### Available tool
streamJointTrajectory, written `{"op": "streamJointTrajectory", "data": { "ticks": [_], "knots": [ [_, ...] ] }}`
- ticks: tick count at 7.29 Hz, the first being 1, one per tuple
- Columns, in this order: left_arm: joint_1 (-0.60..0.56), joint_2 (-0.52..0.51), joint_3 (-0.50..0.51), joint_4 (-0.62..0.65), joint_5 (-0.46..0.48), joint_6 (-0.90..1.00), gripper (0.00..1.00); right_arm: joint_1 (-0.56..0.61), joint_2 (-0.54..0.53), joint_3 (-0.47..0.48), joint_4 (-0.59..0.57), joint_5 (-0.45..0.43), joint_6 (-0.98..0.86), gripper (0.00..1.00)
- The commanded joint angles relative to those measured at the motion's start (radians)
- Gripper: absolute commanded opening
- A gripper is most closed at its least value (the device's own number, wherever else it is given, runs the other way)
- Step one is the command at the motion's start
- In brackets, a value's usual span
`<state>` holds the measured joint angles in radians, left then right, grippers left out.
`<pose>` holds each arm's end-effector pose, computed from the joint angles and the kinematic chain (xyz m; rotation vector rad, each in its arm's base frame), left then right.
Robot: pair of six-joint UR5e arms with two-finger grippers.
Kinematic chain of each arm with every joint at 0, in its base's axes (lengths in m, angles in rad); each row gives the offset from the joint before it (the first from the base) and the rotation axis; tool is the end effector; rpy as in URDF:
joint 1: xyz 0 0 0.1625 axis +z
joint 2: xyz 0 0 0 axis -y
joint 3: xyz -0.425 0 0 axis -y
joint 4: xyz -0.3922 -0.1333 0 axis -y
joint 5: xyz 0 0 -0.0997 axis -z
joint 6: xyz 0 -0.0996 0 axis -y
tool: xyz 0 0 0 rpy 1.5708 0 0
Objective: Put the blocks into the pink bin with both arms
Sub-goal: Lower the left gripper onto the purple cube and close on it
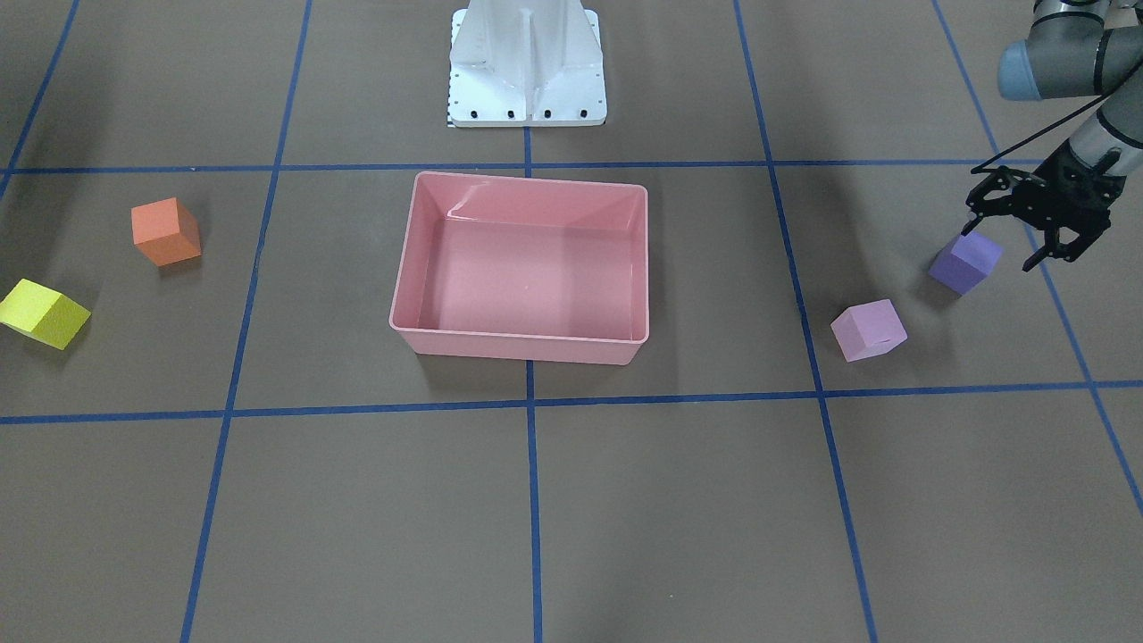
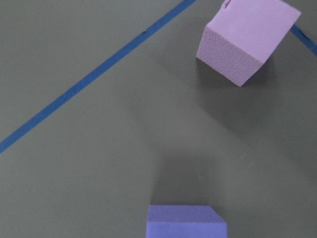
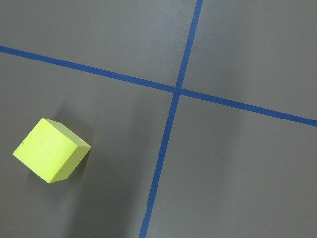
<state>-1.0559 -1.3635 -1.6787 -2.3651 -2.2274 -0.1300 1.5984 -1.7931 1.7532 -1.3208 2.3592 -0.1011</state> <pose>0.1486 -0.4099 0.6141 0.4412 0.8201 0.5850 0.0740 -0.4085 0.6406 0.2494 -0.7716 -0.1522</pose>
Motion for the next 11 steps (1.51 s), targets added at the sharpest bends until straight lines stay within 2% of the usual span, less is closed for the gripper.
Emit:
{"op": "streamJointTrajectory", "data": {
  "ticks": [1,3,6,7,8,9,10,11],
  "knots": [
    [0.051,0.004,0.019,-0.029,0.002,-0.046,1.00,0.000,0.000,0.000,0.000,0.000,0.000,1.00],
    [0.077,0.000,0.069,-0.094,0.037,-0.086,1.00,0.000,-0.008,0.000,0.000,0.000,0.000,1.00],
    [0.100,-0.009,0.089,-0.097,0.066,-0.089,0.99,0.000,-0.017,0.000,0.000,0.000,-0.008,1.00],
    [0.102,-0.011,0.089,-0.111,0.066,-0.091,0.64,0.000,-0.018,0.000,0.000,0.000,-0.009,1.00],
    [0.102,-0.012,0.088,-0.117,0.066,-0.089,0.02,0.000,-0.025,0.000,0.000,0.003,-0.005,1.00],
    [0.099,-0.017,0.058,-0.118,0.061,-0.097,0.00,0.000,-0.028,0.003,0.000,0.005,-0.002,1.00],
    [0.094,-0.014,-0.035,-0.082,0.019,-0.105,0.00,0.000,-0.028,0.020,-0.001,0.011,0.006,1.00],
    [0.065,-0.020,-0.181,0.055,-0.062,-0.191,0.00,0.000,-0.029,0.025,-0.002,0.011,0.014,1.00]
  ]
}}
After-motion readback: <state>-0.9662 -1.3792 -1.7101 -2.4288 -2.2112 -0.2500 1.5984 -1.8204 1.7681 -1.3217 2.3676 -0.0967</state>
